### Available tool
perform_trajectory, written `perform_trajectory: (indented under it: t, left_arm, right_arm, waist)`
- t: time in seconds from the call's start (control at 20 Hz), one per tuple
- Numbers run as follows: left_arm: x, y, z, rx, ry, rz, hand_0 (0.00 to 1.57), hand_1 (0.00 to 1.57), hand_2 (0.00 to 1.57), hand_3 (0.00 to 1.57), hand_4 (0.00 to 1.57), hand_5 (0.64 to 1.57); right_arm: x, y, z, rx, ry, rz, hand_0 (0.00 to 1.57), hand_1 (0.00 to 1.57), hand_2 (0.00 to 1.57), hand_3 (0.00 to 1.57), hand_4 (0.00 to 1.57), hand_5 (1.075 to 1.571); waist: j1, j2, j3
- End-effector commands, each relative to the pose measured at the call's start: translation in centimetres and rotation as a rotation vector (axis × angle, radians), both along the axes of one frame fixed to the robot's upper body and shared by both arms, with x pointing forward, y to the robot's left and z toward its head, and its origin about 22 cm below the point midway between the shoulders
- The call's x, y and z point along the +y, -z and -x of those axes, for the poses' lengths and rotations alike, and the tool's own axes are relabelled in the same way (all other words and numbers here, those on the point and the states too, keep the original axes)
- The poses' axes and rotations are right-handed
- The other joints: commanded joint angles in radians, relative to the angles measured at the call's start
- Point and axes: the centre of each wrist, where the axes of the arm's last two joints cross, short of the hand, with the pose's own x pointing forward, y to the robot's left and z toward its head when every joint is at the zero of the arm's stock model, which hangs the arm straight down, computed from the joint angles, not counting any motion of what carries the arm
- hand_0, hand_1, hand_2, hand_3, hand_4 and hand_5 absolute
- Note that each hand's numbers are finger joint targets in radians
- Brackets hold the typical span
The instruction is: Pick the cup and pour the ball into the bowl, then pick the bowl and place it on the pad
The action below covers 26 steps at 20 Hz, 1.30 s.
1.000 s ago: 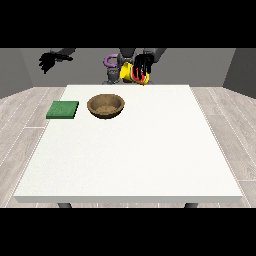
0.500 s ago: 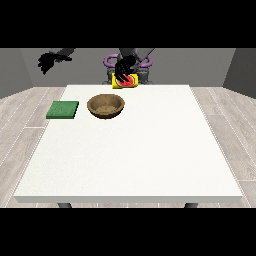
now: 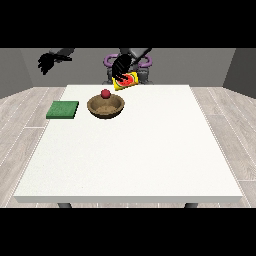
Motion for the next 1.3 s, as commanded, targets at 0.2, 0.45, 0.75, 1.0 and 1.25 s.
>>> perform_trajectory:
  t: [0.2, 0.45, 0.75, 1.0, 1.25]
  left_arm:
    - [2.4, -4.1, -1.8, 0.069, -0.186, 0.747, 1.31, 1.31, 1.57, 1.57, 1.57, 1.069]
    - [4.8, -2.4, -0.9, 0.171, -0.276, 1.305, 1.02, 1.02, 1.26, 0.94, 1.39, 1.3]
    - [8.0, -0.9, 1.3, 0.247, -0.308, 1.904, 0.0, 0.0, 0.0, 0.0, 0.0, 1.55]
    - [8.9, -0.8, 3.4, 0.466, -0.061, 2.139, 0.0, 0.0, 0.0, 0.0, 0.0, 1.564]
    - [10.2, 2.8, 6.1, 0.619, 0.07, 2.155, 0.0, 0.0, 0.0, 0.0, 0.0, 1.564]
  right_arm:
    - [-0.1, 1.3, 1.2, 0.075, 0.06, -0.032, 0.0, 0.0, 0.0, 0.0, 0.0, 1.567]
    - [0.8, 1.6, 1.1, 0.058, 0.105, -0.03, 0.0, 0.0, 0.0, 0.0, 0.22, 1.565]
    - [5.3, 0.5, -2.3, -0.037, 0.055, -0.063, 0.0, 0.0, 0.0, 0.0, 0.3, 1.568]
    - [10.2, 0.8, -4.0, -0.033, 0.128, -0.062, 0.0, 0.0, 0.0, 0.0, 0.2, 1.571]
    - [12.6, 0.9, -5.3, -0.011, 0.204, -0.114, 0.0, 0.0, 0.0, 0.0, 0.32, 1.57]
  waist:
    - [0.088, -0.026, -0.0109]
    - [0.153, 0.02, -0.0151]
    - [0.1, 0.179, -0.0235]
    - [0.176, 0.196, -0.0097]
    - [0.249, 0.211, -0.0017]
